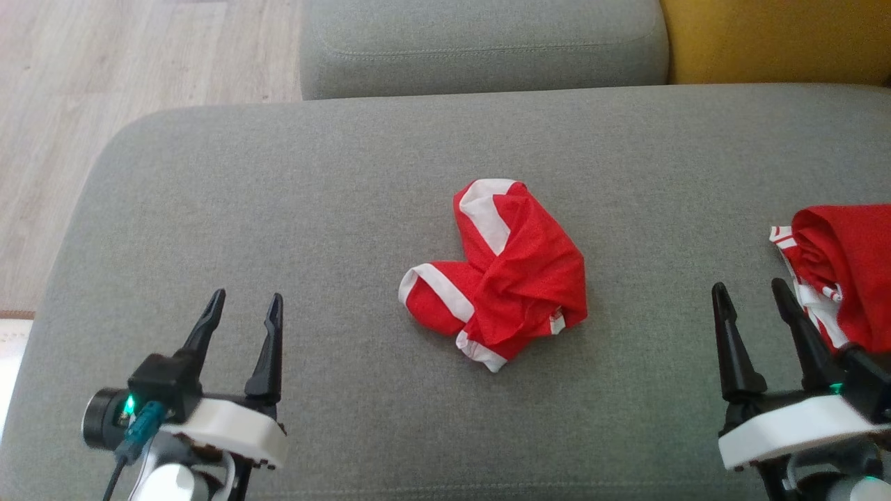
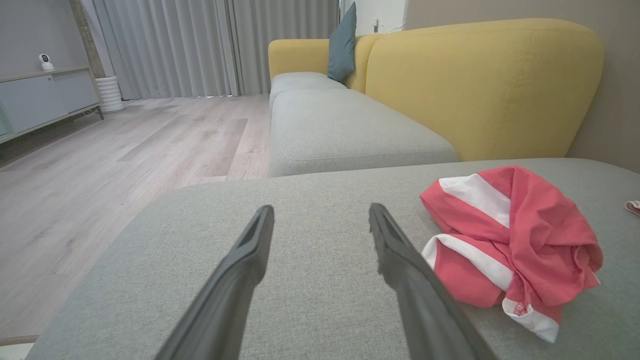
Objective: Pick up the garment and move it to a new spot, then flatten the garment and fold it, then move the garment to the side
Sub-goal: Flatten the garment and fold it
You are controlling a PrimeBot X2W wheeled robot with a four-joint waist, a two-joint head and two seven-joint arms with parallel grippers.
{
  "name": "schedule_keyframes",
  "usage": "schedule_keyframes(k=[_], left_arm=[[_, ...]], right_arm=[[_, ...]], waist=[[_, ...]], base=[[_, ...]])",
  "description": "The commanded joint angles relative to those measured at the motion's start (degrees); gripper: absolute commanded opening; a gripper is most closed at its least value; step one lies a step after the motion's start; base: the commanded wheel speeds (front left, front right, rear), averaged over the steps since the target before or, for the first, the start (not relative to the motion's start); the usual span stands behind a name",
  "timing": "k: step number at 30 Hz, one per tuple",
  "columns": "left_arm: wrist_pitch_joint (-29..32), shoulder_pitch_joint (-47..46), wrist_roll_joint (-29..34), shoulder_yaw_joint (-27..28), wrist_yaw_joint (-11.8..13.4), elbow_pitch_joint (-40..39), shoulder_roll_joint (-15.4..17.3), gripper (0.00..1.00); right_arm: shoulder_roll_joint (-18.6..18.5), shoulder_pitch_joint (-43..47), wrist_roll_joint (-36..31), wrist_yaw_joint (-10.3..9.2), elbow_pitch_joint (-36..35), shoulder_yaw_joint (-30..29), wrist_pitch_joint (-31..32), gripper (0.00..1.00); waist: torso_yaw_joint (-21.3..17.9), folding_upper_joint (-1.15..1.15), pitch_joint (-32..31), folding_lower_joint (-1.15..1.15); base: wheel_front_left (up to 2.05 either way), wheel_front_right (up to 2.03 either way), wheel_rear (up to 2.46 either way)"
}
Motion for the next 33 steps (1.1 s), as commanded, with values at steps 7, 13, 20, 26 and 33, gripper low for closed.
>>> schedule_keyframes(k=[7,13,20,26,33], left_arm=[[-0.03,-1.78,-0.2,2.01,0.66,-2.59,1.56,1.0],[-0.05,-2.03,-0.31,1.82,0.87,-2.82,1.65,1.0],[-0.46,-2.6,-0.38,1.6,0.93,-2.56,1.72,1.0],[-0.92,-4.04,-0.32,1.4,0.86,-2.67,1.68,1.0],[-1.57,-8.21,0.17,0.5,0.19,-2.92,1.13,1.0]], right_arm=[[-0.33,-1.57,0.61,-0.04,-2.29,1.1,-0.01,1.0],[-0.33,-1.74,0.66,-0.04,-2.19,1.13,0.07,1.0],[-0.33,-1.96,0.53,-0.04,-2.19,1.14,0.24,1.0],[-0.77,-4.14,-0.24,-0.04,-0.78,5.55,1.94,1.0],[-4.87,-11.78,-0.09,-0.04,6.33,17.06,6.91,1.0]], waist=[[-0.17,0.0,0.33,0.0],[-0.37,0.0,0.66,0.0],[-0.18,0.0,1.13,0.0],[0.52,0.0,3.03,0.0],[2.74,0.0,7.79,0.0]], base=[[0.0,0.0,0.0],[0.0,0.0,0.0],[0.0,0.0,0.0],[0.0,0.0,0.0],[0.0,0.0,0.0]])
